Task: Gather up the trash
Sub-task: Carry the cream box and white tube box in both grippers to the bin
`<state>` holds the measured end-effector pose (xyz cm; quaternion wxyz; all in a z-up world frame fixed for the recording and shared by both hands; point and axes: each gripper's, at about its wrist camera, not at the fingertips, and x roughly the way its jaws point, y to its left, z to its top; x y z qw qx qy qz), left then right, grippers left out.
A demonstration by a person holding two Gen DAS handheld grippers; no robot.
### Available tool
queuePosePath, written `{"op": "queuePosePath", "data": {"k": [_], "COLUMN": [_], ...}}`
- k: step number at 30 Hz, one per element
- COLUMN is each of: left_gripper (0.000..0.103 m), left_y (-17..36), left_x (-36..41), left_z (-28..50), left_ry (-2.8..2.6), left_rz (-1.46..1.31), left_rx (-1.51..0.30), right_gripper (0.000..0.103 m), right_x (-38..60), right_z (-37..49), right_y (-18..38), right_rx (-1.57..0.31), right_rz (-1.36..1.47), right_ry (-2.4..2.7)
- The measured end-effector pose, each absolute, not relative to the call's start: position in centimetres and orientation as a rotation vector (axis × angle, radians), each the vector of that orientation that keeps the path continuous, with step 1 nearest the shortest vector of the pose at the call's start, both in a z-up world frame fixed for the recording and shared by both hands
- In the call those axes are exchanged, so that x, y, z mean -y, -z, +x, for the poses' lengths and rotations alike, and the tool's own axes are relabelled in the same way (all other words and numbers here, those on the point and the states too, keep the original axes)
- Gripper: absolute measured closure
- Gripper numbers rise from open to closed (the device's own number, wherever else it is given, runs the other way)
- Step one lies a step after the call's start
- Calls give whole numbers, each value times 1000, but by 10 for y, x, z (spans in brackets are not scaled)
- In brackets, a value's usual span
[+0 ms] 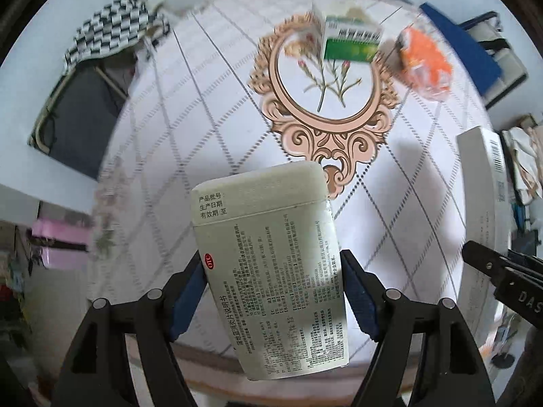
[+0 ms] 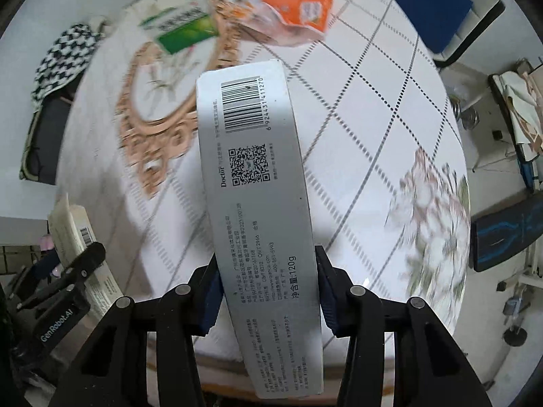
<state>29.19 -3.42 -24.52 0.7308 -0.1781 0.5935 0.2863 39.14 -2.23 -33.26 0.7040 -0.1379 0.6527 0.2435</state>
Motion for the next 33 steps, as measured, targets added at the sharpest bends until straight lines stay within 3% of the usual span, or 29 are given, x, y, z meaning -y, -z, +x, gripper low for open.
{"op": "queuePosePath", "data": {"k": [9,16,22,27,33], "left_gripper": [29,29,29,29,27], "left_y": [212,244,336,453,595], "left_x": [36,47,56,57,40], "left_z": [194,111,50,36,43], "left_ry": [-490,-386,-345,-319,-316], "left_rz": [-308,-396,-521,-631,-748], "left_rx": [-1198,-1290,-1455,-1552,-1593], "right_gripper": [53,53,53,53,53], "right_x": [71,100,134,148,148], "right_z": [258,141,71,41,48], "right_y": [265,283,368,476,620], "right_rx": [-1309,-1431,-1621,-1771,-1811], "right_rz": [-190,-153,-187,-145,-149], "right_ry": [-554,-541,-506,-472,-422]}}
